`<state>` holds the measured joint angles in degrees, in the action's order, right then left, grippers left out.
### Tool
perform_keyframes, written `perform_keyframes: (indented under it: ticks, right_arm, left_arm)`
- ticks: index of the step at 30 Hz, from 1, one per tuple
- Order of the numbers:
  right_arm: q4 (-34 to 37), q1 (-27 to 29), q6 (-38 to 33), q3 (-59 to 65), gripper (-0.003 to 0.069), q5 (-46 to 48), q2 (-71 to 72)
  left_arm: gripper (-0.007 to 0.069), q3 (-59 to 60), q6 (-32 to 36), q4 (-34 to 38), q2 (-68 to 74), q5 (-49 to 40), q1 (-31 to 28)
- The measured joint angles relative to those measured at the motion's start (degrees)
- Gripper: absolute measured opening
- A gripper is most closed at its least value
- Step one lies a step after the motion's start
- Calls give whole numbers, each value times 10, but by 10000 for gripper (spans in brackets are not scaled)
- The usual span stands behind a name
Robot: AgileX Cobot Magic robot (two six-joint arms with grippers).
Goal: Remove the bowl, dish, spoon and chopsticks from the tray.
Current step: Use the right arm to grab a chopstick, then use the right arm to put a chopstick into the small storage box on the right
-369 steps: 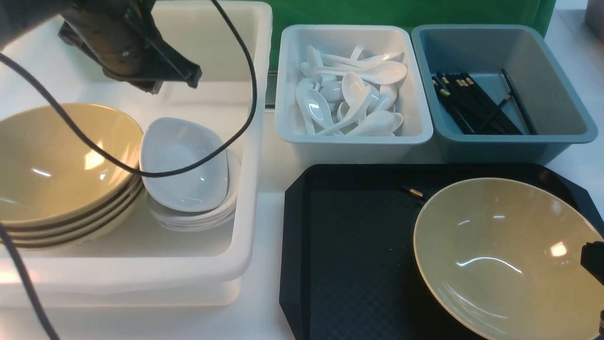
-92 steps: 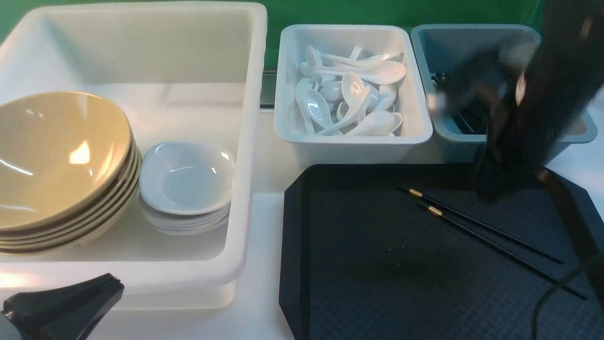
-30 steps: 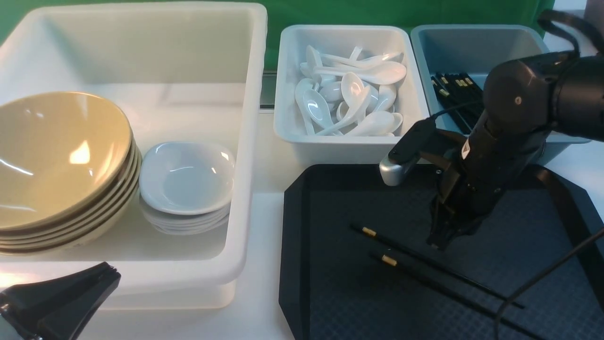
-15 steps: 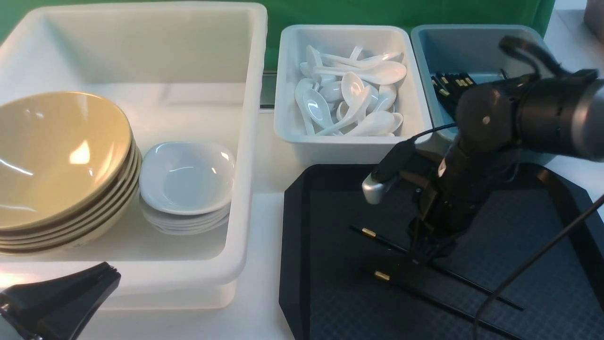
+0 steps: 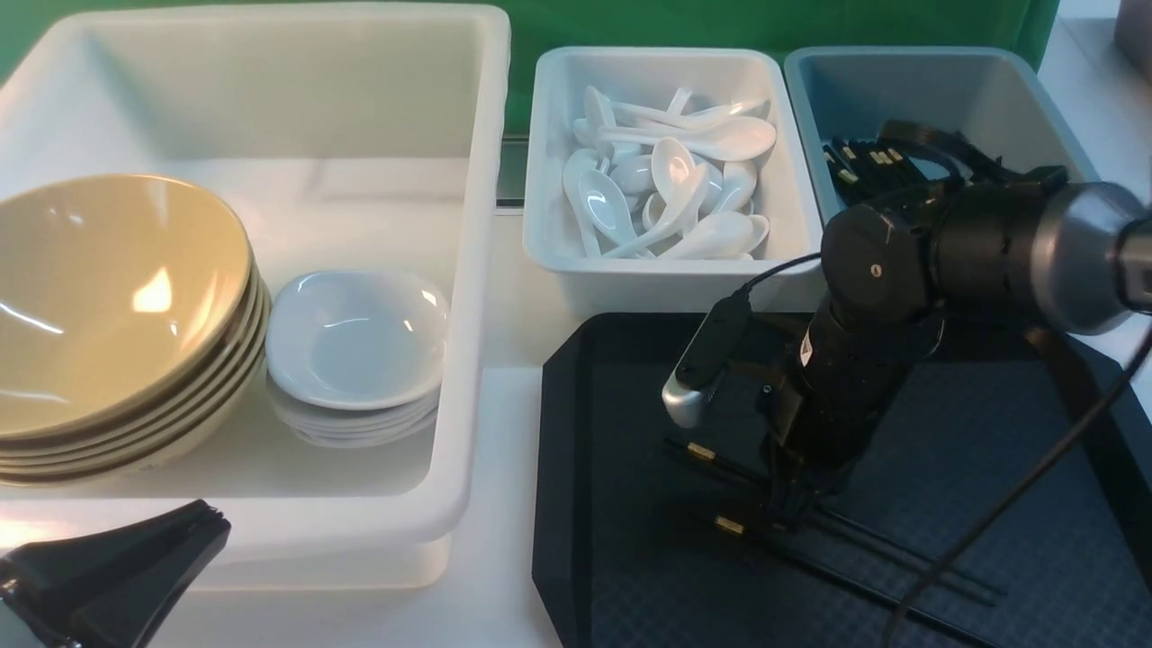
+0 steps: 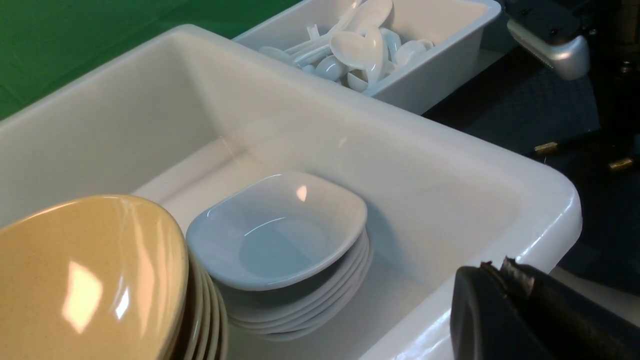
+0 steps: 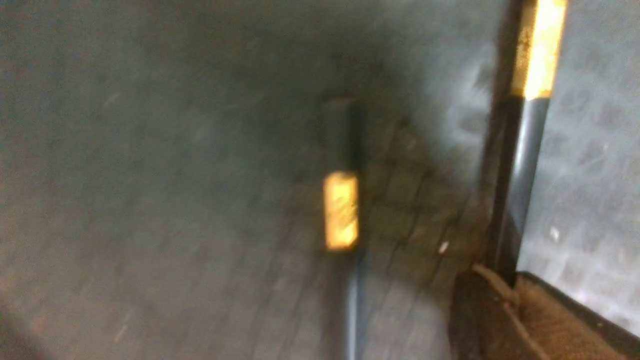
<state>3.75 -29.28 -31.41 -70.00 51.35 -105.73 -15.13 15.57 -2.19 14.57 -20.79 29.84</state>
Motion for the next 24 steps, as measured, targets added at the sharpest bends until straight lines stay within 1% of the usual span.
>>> perform_keyframes:
  ticks: [1, 2, 3, 6, 7, 9, 11, 12, 13, 14, 15, 16, 17, 18, 19, 20, 21, 22, 24]
  right_arm:
    - [-4, -2, -21, 1, 71, 10, 37]
    - [-4, -3, -24, 1, 71, 11, 37]
    - [-8, -4, -51, 1, 71, 19, 92]
    - [-22, -3, -69, 1, 71, 13, 149]
    - [-37, 1, -74, 1, 71, -7, 187]
    - [-57, 20, -69, 2, 71, -101, 236]
    - [-66, 48, -45, 2, 71, -223, 263]
    - [-66, 51, -42, 2, 71, -223, 265]
    - [-68, 77, -10, 2, 71, -333, 269]
    - [-69, 90, 10, 2, 71, -388, 266]
    - [-69, 93, 20, 2, 71, -414, 264]
    - [-69, 113, 53, 2, 73, -500, 247]
    - [-70, 128, 77, 2, 76, -554, 231]
    - [-70, 147, 120, -1, 85, -607, 208]
    - [-69, 155, 142, -5, 96, -618, 190]
    - [-67, 169, 182, -14, 108, -621, 171]
    - [-67, 174, 198, -19, 118, -616, 162]
    - [-65, 196, 259, -45, 166, -577, 124]
    - [-63, 217, 304, -79, 237, -505, 87]
  left_arm:
    - [-8, 0, 0, 0, 0, 0, 0]
    - [-8, 0, 0, 0, 0, 0, 0]
    - [-8, 0, 0, -4, 0, 0, 0]
    - [-8, 0, 0, -8, 0, 0, 0]
    - [-8, 0, 0, -11, 0, 0, 0]
    - [-8, 0, 0, -16, 0, 0, 0]
    - [-8, 0, 0, -20, 0, 0, 0]
    - [-8, 0, 0, -20, 0, 0, 0]
    - [-8, 0, 0, -21, 0, 0, 0]
    - [-8, 0, 0, -22, 0, 0, 0]
    - [-8, 0, 0, -23, 0, 0, 0]
    - [-8, 0, 0, -24, 0, 0, 0]
    - [-8, 0, 0, -25, 0, 0, 0]
    - [-8, 0, 0, -25, 0, 0, 0]
    - [-8, 0, 0, -25, 0, 0, 0]
    - [-8, 0, 0, -25, 0, 0, 0]
    - [-8, 0, 0, -25, 0, 0, 0]
    - [-8, 0, 0, -26, 0, 0, 0]
    - [-8, 0, 0, -26, 0, 0, 0]
